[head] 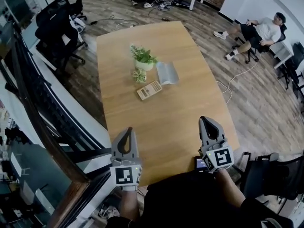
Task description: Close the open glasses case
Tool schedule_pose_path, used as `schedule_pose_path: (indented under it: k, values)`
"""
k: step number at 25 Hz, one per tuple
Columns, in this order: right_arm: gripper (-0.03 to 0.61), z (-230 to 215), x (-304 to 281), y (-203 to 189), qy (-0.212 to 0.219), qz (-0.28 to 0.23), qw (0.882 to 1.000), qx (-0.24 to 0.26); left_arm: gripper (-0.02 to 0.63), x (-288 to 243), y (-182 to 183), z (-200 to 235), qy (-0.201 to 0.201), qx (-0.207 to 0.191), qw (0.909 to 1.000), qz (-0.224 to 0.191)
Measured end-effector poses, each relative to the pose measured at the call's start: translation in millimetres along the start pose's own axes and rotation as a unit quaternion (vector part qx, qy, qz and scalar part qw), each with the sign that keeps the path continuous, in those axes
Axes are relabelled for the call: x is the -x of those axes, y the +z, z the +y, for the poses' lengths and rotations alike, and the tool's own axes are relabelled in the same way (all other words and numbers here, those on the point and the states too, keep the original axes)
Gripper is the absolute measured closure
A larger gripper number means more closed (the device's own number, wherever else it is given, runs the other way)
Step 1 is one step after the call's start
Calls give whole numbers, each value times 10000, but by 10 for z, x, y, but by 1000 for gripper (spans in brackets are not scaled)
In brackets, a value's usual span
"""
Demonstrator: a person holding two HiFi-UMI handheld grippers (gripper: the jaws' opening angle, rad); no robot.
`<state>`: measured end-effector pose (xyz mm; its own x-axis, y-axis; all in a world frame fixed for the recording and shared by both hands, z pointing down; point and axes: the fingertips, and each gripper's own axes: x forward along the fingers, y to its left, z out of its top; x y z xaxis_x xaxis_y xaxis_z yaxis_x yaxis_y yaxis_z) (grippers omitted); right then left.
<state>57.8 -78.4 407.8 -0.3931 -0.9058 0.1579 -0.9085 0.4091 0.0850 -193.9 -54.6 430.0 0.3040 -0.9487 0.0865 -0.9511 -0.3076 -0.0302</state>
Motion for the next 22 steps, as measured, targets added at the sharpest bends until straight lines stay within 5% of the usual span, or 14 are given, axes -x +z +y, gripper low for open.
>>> schedule_pose_path:
  k: [7,9,15,22]
  values:
    - [560,-173,-279,-375,289,71,9984,-472,614,-42,124,-107,84,-74,9999,79]
    - [414,-224,-293,-412,320,76,9973,-651,614,-60,126,-116,83,-34,9999,81]
    - [437,-565,-633,-730,97,253,9924,-1196,614,-32,67,-108,147,-52,9996,222]
    - [439,-1030,-1920,-1457,43,896,9804,-1756,614,243,-22,27,518,-72,9972,538]
